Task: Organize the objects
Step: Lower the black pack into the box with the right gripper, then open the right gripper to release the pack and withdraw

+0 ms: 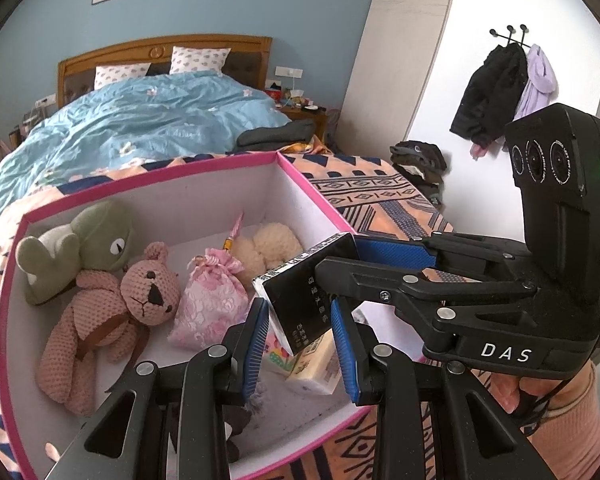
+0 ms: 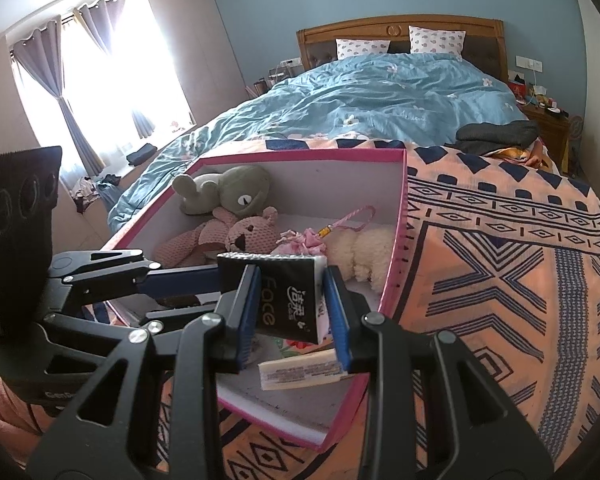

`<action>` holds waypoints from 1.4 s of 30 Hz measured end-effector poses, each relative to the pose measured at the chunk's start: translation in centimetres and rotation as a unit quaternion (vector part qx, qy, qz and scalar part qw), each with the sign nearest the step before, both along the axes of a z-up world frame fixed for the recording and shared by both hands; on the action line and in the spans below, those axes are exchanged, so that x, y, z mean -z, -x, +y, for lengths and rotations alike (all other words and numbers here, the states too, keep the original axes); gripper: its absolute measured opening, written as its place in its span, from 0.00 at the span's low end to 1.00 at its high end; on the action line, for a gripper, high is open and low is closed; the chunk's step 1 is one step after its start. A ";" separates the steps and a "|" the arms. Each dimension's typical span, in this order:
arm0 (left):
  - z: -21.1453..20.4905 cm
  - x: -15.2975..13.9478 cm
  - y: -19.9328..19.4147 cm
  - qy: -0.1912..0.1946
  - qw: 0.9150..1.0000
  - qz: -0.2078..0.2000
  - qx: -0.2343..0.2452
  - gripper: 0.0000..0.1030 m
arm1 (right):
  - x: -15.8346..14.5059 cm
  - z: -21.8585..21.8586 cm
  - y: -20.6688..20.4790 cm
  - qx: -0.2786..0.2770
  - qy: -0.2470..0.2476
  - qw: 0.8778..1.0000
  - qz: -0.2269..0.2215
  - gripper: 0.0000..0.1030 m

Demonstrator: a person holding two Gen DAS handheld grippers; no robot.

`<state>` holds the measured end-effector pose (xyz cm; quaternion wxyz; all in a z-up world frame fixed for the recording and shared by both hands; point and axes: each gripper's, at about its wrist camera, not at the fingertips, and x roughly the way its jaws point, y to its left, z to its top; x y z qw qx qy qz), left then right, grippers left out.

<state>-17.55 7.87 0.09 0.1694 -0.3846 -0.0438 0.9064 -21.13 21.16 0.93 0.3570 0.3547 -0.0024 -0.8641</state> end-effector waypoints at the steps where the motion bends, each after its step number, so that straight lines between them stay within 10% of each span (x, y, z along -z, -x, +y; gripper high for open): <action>1: 0.0 0.2 0.2 -0.002 1.000 -0.004 -0.001 0.31 | 0.2 -0.1 0.2 0.002 -0.003 1.000 -0.002 0.35; 12: -0.8 0.9 -0.3 0.019 1.000 0.001 -0.022 0.54 | 1.3 -0.5 0.7 0.023 -0.017 1.000 -0.010 0.39; 22: -1.9 -1.5 -6.1 0.049 0.994 0.091 -0.043 0.99 | -0.4 0.9 -4.2 0.029 0.014 0.999 0.027 0.69; 28: -3.4 -1.5 -10.6 0.073 0.985 0.124 -0.090 1.00 | -0.4 1.6 -9.2 0.052 0.023 0.996 0.071 0.98; 42: -4.9 3.8 -15.2 0.077 0.986 0.055 -0.139 1.00 | 4.1 -0.7 -15.8 0.084 -0.034 0.993 0.076 1.00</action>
